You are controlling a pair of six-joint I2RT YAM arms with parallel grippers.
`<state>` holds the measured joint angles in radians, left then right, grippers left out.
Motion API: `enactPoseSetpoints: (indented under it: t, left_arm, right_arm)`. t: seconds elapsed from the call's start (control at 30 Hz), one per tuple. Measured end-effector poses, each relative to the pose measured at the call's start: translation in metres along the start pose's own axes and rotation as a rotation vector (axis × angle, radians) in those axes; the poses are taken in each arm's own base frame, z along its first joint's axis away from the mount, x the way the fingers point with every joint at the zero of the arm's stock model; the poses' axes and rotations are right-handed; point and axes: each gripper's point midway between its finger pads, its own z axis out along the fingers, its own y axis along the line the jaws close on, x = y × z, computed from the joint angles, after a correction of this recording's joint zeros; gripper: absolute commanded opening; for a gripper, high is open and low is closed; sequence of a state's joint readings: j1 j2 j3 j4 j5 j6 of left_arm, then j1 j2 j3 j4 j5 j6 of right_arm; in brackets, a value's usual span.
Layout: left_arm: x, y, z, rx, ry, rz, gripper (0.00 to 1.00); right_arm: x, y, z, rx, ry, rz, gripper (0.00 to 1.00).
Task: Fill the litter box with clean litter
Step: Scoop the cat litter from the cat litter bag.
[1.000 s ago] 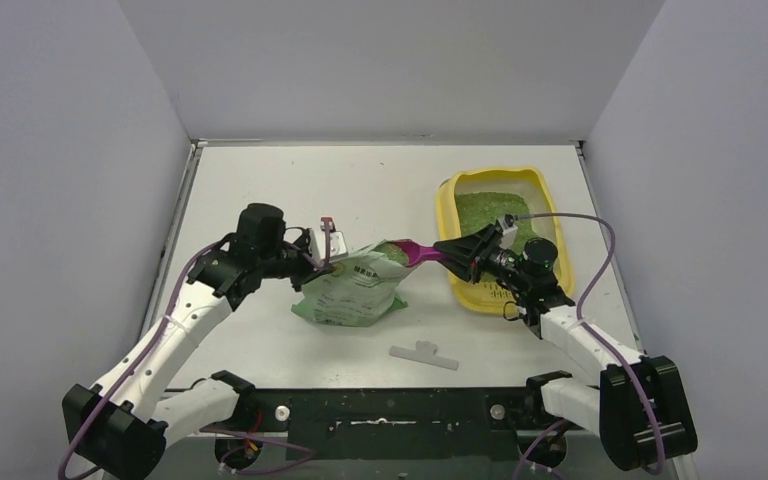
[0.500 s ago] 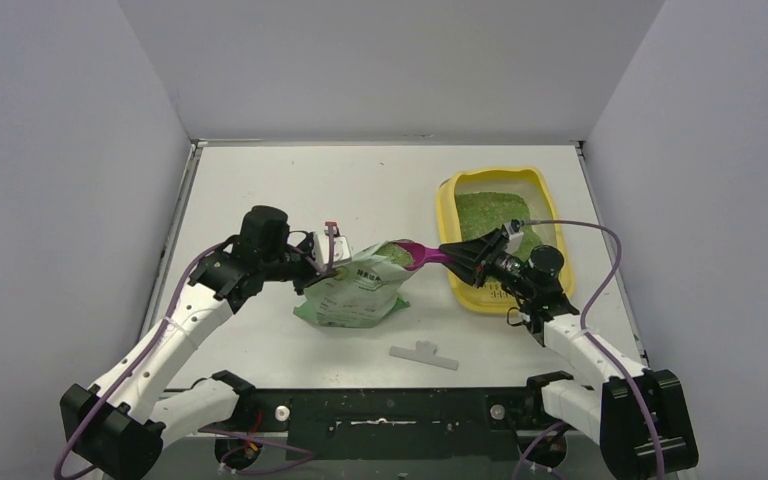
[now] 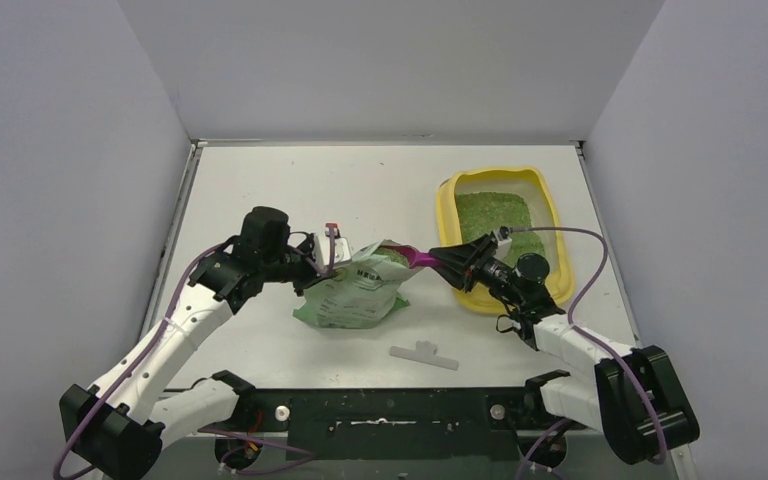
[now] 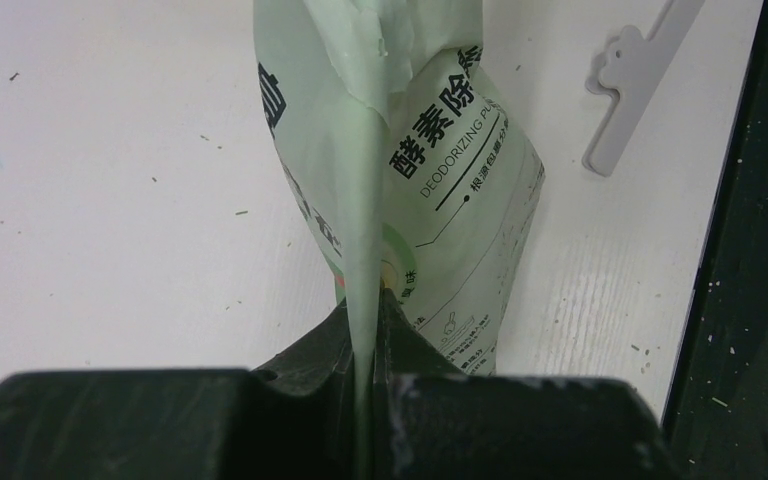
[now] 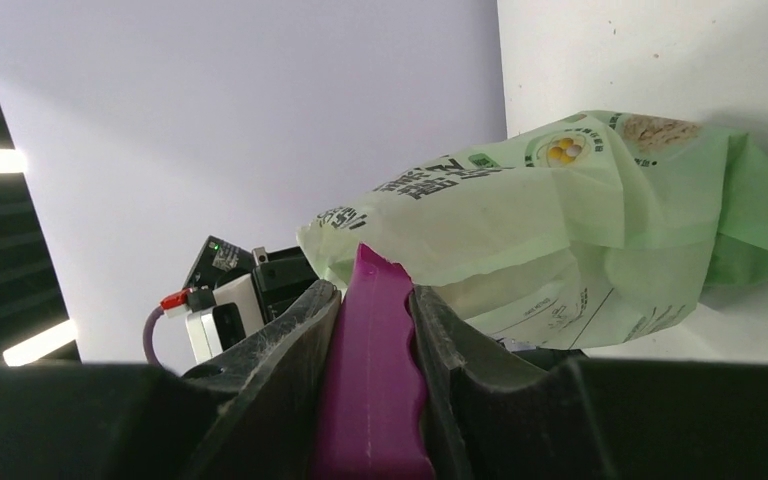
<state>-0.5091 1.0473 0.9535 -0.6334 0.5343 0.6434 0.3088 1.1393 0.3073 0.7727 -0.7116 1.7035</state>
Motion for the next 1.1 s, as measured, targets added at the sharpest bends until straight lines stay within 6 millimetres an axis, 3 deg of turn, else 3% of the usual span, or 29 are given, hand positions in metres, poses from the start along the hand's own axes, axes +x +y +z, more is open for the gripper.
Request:
enactPoseSetpoints:
  t: [0.17, 0.5, 1.1]
  left_arm:
    - [0.0, 0.001, 0.0, -0.003, 0.003, 0.012, 0.0]
    - [-0.001, -0.001, 0.0, -0.002, -0.003, 0.03, 0.0]
    - [-0.001, -0.006, -0.001, 0.002, -0.011, 0.042, 0.0]
  right_arm:
    - [-0.006, -0.004, -0.008, -0.009, -0.031, 0.017, 0.0]
    - [-0.011, 0.017, -0.035, -0.037, -0.073, -0.023, 0.0]
    - [-0.011, 0.016, -0.043, 0.003, -0.063, -0.003, 0.0]
